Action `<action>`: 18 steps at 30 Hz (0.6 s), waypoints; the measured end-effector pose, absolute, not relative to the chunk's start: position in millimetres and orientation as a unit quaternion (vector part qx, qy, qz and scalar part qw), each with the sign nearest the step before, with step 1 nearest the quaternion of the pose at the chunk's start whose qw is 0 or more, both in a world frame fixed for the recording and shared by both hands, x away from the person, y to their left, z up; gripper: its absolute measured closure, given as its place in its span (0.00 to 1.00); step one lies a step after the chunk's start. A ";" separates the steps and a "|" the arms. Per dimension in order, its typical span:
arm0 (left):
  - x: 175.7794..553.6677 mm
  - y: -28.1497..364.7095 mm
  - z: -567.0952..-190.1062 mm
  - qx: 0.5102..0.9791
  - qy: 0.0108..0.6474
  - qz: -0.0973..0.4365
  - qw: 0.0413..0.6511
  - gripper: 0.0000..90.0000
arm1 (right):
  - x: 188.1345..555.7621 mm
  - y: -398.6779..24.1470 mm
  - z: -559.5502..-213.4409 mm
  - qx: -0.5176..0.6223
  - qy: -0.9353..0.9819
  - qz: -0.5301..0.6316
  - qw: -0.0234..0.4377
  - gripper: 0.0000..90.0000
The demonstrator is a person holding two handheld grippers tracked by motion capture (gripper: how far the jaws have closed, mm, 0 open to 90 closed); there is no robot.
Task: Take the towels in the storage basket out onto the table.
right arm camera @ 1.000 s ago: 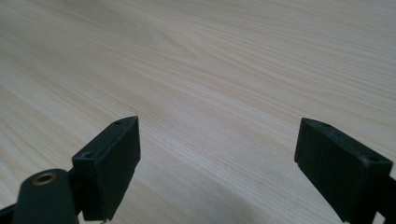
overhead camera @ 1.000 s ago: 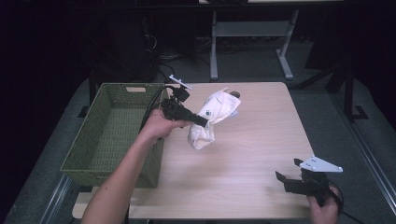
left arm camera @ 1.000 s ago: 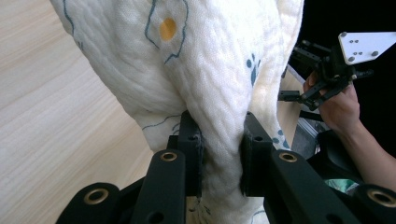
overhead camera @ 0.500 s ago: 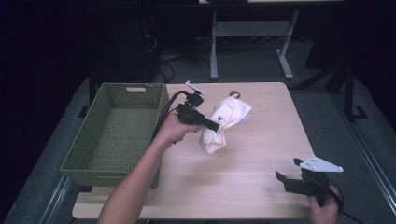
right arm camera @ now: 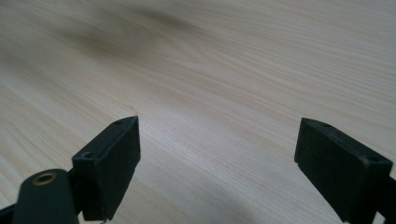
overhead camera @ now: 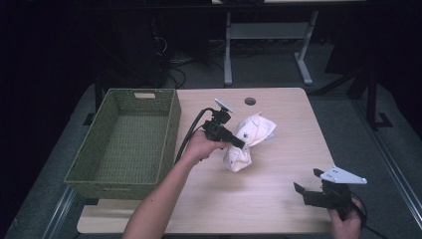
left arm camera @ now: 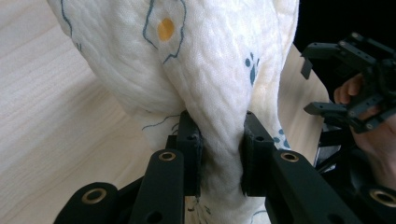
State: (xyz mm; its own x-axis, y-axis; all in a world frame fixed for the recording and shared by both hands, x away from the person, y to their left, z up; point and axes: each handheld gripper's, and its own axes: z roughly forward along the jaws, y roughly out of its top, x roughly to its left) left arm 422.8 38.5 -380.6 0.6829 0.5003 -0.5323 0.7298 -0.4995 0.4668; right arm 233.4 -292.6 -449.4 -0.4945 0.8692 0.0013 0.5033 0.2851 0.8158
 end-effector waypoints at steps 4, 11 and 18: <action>424.8 34.1 -387.2 0.846 0.366 -0.172 0.347 0.82 | 231.5 -296.0 -450.0 0.446 0.768 0.396 0.231 0.16; 424.7 22.3 -399.2 0.838 0.377 -0.172 0.355 0.82 | 232.0 -298.0 -450.6 0.453 0.765 0.396 0.231 0.16; 425.0 11.2 -415.1 0.826 0.392 -0.176 0.364 0.81 | 233.0 -296.4 -451.7 0.451 0.769 0.391 0.227 0.16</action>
State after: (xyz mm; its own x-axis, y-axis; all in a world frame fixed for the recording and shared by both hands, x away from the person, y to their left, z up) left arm 425.0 11.2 -415.1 0.6308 0.5196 -0.5763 0.7759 -0.4270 0.4644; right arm 233.0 -296.4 -451.7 -0.4902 0.8716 0.0033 0.5163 0.2874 0.8067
